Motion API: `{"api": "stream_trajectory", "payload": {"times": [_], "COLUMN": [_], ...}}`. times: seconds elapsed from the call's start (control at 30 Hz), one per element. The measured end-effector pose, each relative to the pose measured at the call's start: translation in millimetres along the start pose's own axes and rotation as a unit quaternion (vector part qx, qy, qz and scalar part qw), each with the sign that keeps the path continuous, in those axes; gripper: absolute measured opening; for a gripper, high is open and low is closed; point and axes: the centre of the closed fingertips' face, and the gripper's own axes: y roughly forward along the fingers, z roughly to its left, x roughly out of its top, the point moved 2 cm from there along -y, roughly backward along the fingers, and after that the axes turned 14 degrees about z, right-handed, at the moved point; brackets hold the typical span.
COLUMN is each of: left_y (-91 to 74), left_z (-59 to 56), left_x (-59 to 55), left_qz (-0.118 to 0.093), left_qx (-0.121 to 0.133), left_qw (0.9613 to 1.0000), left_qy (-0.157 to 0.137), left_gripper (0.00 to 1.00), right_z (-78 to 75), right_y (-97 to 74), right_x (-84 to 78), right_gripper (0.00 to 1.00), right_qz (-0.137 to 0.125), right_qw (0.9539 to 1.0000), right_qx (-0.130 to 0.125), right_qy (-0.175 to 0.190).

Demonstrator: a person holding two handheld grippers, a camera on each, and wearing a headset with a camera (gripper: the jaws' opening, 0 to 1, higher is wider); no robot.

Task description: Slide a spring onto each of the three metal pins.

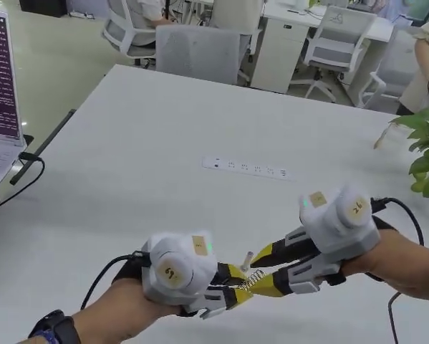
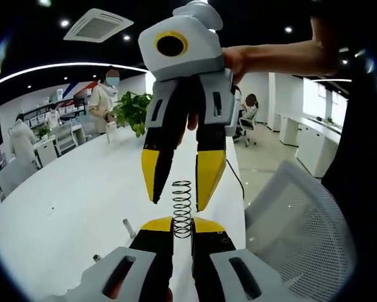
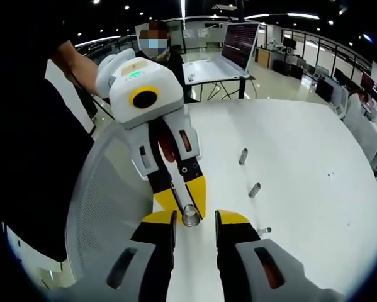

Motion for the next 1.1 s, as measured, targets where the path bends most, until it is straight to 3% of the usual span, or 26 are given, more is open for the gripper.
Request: {"api": "stream_trajectory", "payload": {"times": [0.7,0.9,1.1], "left_y": [4.0,5.1,5.3], "left_z": [-3.1,-4.7,-5.2], "left_x": [14.4,14.9,14.7], "left_qz": [-0.017,-0.017,-0.016], "left_qx": [-0.005,-0.008,-0.009], "left_qw": [0.9998,0.9998,0.9997], "left_qy": [0.007,0.010,0.013], "left_gripper": [0.02,0.02,0.02], "right_z": [5.3,6.8,8.7], "right_y": [-5.4,-5.2,-3.4], "right_x": [-2.2,-4.5,-8.1], "right_gripper": [0.16,0.15,0.13], "right_qz": [0.057,0.084,0.117], "right_qw": [0.9958,0.9916,0.9841], "right_qx": [0.017,0.021,0.026], "right_qy": [-0.070,-0.096,-0.131]}}
